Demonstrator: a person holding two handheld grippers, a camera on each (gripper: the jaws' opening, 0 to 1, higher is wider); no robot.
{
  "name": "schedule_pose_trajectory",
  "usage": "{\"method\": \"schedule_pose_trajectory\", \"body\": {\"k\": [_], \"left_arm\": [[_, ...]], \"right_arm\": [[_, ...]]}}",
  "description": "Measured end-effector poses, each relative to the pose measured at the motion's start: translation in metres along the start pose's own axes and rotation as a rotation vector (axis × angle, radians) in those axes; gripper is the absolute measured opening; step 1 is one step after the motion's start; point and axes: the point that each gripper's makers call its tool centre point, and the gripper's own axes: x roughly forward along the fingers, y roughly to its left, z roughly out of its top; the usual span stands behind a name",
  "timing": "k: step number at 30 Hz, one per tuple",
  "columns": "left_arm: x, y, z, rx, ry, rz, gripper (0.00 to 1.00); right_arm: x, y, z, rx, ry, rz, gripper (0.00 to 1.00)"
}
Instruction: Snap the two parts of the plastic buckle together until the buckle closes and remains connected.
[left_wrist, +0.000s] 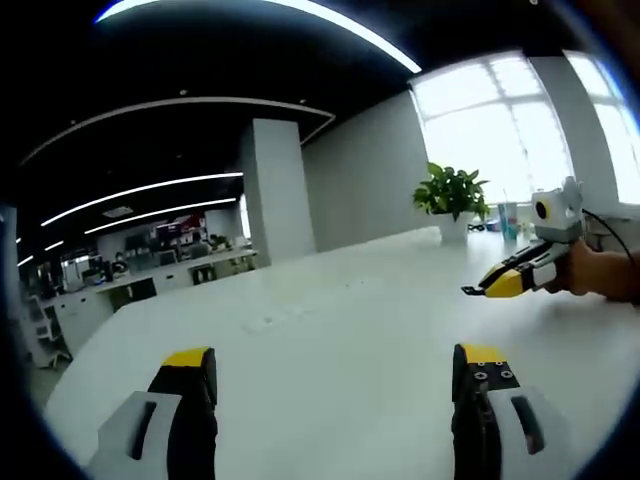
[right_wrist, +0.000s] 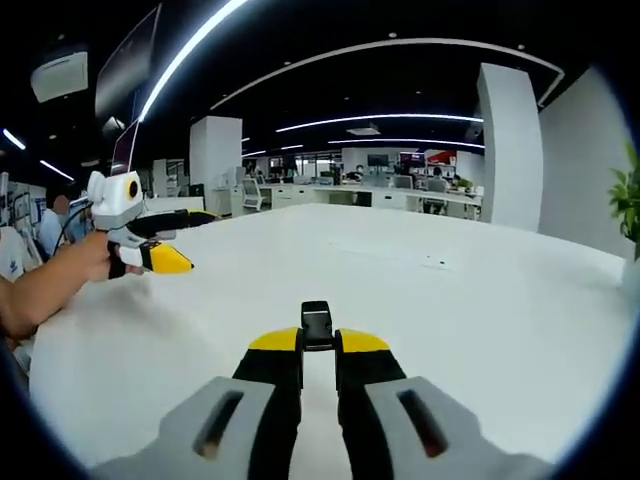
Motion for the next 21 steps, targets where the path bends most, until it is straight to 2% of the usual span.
{"method": "schedule_pose_trajectory", "body": {"k": [6, 12, 21], "left_arm": [[0.0, 0.001, 0.001, 0.003, 0.0, 0.001, 0.99], [0.0, -0.002, 0.001, 0.011, 0.003, 0.0, 0.99], [-0.001, -0.002, 0.006, 0.013, -0.008, 0.0, 0.99]], "right_arm": [[0.013, -0.006, 0.001, 0.033, 0.005, -0.001, 0.09], [0.024, -0.007, 0.003, 0.009, 0.011, -0.016, 0.09], [0.038, -0.018, 0.005, 0.018, 0.019, -0.034, 0.09]]}}
